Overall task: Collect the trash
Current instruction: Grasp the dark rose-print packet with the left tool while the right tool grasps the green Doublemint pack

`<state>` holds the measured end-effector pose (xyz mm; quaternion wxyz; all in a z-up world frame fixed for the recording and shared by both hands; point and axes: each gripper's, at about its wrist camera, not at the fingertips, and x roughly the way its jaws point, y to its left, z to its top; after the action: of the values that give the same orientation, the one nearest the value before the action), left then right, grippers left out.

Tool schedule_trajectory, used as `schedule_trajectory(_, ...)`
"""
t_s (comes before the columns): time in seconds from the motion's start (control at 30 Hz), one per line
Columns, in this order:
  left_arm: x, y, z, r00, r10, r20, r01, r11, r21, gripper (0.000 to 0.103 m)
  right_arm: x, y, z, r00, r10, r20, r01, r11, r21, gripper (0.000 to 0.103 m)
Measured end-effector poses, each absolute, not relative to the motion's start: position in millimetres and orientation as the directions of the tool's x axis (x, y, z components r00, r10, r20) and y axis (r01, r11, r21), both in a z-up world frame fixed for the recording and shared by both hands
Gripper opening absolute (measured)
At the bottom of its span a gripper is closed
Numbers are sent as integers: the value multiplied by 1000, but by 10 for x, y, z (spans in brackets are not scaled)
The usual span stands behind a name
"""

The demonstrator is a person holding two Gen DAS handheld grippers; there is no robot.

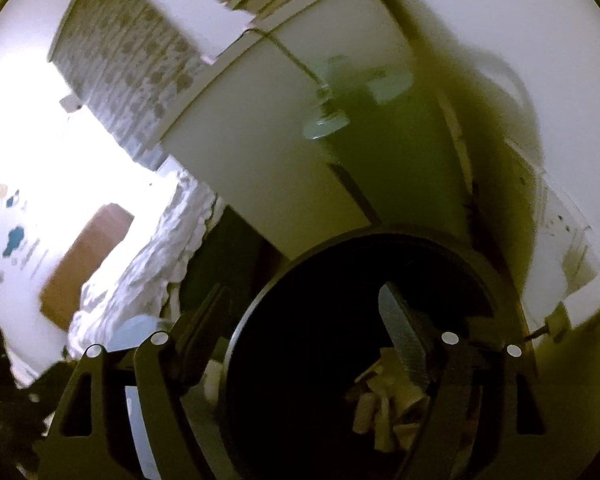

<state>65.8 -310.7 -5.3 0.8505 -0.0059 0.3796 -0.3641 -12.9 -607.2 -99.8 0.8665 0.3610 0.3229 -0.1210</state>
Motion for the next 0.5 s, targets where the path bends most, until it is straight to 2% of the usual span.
schedule_trajectory(0.13,619,-2368,15,537,-548,-641,520,814,-260,97,-32,-5781,-924,768,50,-639,378,770,514,76)
schedule_trajectory(0.3,567,-1299,-115,636,-322,-701,290,942,-170,97,62,-5284,-796,774,103,-625,253,854,454,76)
schedule_trajectory(0.4,573,-837,-272,641,-214,-737,160,977,-144,97,75,-4986,-744,770,148,-621,186,878,440,77)
schedule_trajectory(0.5,654,-615,-442,595,-196,-780,103,980,-169,97,70,-4693,-673,767,196,-611,132,884,449,78)
